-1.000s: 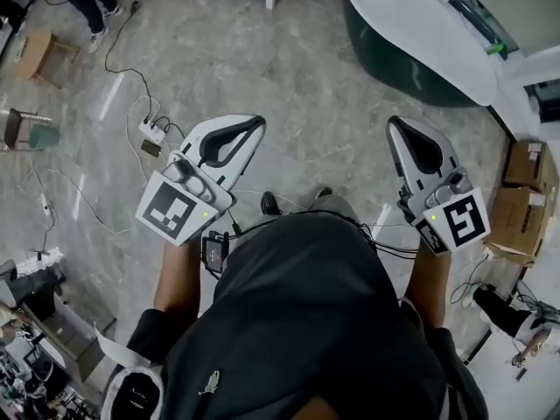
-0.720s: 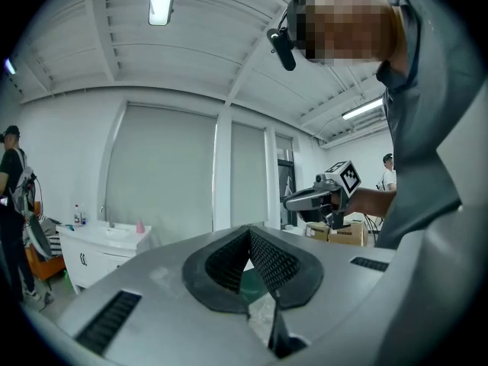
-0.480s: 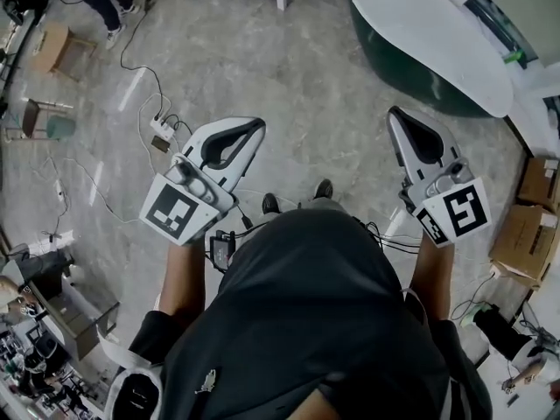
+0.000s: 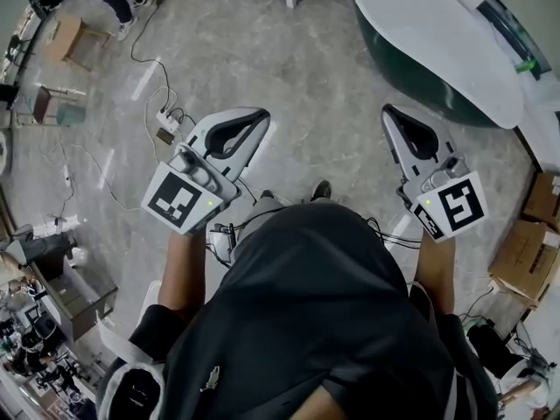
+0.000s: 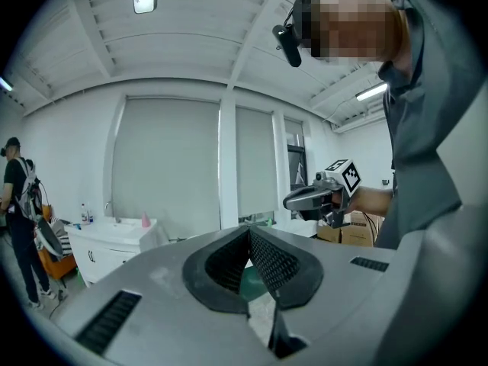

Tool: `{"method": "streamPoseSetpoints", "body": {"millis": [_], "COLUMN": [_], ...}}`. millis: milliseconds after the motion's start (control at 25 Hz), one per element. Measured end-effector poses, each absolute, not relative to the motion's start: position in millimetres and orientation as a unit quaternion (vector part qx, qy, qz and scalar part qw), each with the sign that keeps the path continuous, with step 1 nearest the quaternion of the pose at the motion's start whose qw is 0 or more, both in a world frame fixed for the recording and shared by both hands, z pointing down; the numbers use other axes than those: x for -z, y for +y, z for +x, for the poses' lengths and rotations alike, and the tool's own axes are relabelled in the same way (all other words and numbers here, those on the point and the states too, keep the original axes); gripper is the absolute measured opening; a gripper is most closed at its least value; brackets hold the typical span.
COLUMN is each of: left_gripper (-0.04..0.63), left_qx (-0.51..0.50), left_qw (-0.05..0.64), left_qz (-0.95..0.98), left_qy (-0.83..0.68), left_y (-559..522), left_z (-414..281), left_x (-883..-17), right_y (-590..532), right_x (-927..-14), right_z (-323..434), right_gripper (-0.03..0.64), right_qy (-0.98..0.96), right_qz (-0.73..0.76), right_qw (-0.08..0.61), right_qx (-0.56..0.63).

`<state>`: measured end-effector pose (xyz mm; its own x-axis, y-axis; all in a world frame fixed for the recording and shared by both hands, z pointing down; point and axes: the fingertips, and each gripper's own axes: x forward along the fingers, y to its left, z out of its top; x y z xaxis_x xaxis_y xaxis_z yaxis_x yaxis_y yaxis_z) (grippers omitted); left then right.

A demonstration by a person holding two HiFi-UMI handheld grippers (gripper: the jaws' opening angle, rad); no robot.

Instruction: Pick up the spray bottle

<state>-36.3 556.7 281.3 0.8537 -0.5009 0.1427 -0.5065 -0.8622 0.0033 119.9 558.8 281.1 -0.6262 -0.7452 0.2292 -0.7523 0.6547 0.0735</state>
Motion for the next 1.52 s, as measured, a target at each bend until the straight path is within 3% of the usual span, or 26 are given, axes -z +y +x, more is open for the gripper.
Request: {"method": "streamPoseSetpoints", "body": {"millis": [440, 1120, 1520], "left_gripper": [0.006, 0.006, 0.006], "left_qx": [-0.061, -0.027, -0.018], "left_qw": [0.029, 0.015, 0.02], "left_qz": [0.961, 0.979, 0.979], "left_qy": [-0.269, -0.199, -0.201], "left_y": [560, 460, 418], "left_z": [-39, -146, -159], "left_x": [-286, -282, -290], "right_y": [554, 475, 433], "right_x": [-281, -256, -258], "right_z": [128, 20, 0], "right_gripper": [0.009, 0.009, 0.009], "right_qy": [-0.895, -0.856, -0.858], "right_qz": [0.424, 0.494, 0.486], "right_qw": [0.137, 0.154, 0.164], "right_qx": [-0.017, 0.002, 0.001]}}
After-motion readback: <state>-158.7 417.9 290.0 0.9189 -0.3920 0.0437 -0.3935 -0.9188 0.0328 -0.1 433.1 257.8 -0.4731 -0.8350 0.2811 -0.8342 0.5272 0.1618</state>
